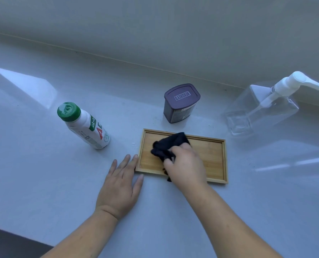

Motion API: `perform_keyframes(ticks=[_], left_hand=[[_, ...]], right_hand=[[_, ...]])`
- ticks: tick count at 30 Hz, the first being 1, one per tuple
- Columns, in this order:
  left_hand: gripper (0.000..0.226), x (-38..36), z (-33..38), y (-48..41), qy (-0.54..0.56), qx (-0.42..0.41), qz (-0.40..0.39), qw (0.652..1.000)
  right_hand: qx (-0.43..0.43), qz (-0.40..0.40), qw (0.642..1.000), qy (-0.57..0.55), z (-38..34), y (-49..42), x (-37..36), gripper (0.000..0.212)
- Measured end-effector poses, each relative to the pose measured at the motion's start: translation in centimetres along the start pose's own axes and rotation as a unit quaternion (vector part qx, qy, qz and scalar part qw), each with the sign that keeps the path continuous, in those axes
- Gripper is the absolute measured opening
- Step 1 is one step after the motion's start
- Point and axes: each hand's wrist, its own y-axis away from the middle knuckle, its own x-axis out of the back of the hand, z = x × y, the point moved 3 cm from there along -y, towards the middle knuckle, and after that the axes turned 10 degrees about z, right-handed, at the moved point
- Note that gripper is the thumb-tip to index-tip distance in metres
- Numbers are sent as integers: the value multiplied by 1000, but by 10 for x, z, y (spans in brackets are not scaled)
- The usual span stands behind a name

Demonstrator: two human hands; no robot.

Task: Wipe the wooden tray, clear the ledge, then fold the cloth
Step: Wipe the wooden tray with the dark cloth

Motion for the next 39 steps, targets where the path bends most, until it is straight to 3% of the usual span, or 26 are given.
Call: perform_keyframes(ticks=[4,12,22,27,30,35,39], left_hand=[[54,-2,-4,-1,13,21,-11,1000],[55,-5,-7,-1,-12,-19,-17,1000],[61,-4,-5,-2,-25,-17,-16,999],[68,-3,-3,-2,-35,-10,-18,999],[69,-2,-1,-2,-38,-9,-24,999],[69,-1,-1,-3,-38,-5,-27,999],[67,-3,-2,-4,-53,-4,-34,998]], right_hand=[[112,-69,991,-3,-39,12,-26,24],[175,-133,975,26,-24,14,-21,22],[155,-72,985,20,7,32,-5,35],[61,-46,993,94,86,42,51,29],[-25,-20,993,118,119,46,75,8],[-87,34,993,72,72,15,46,14],[2,36,999,16,-3,-4,-4,18]])
